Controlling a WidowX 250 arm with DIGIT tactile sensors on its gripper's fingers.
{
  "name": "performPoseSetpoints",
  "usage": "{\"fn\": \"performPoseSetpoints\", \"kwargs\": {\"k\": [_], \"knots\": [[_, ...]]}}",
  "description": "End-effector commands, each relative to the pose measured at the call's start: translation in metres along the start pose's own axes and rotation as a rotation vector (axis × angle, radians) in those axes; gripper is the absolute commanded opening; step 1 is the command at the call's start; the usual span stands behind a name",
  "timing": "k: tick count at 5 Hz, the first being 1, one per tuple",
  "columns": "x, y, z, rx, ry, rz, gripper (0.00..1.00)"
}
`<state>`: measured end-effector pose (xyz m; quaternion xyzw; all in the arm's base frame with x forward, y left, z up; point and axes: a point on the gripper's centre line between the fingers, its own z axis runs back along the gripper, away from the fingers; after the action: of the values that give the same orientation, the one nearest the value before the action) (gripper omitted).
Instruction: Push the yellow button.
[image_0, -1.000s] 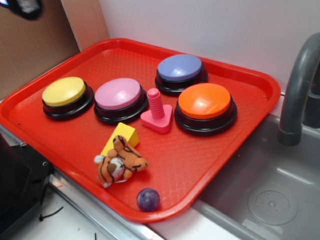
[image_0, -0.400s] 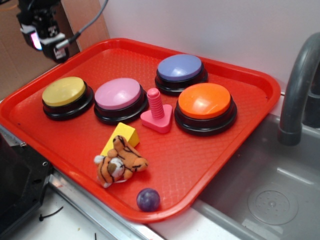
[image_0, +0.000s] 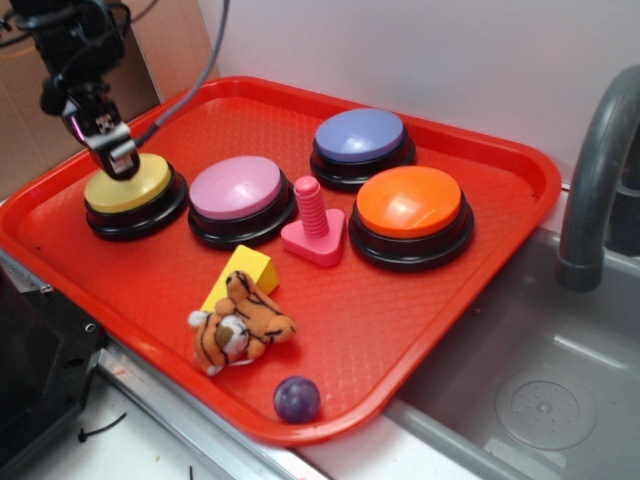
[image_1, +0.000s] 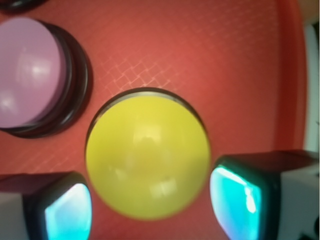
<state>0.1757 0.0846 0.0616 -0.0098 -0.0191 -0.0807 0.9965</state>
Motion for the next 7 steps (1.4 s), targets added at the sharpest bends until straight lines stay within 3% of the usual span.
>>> {"fn": "performPoseSetpoints", "kwargs": {"k": [1, 2, 3, 7], "knots": [[0.006, -0.001, -0.024, -0.027, 0.002, -0.021, 1.0], [0.01, -0.006, -0.013, -0.031, -0.011, -0.023, 1.0], [0.011, -0.005, 0.012, -0.041, -0.066, -0.016, 1.0], [0.016, -0.001, 0.062, 0.072, -0.039, 0.012, 1.0]]}}
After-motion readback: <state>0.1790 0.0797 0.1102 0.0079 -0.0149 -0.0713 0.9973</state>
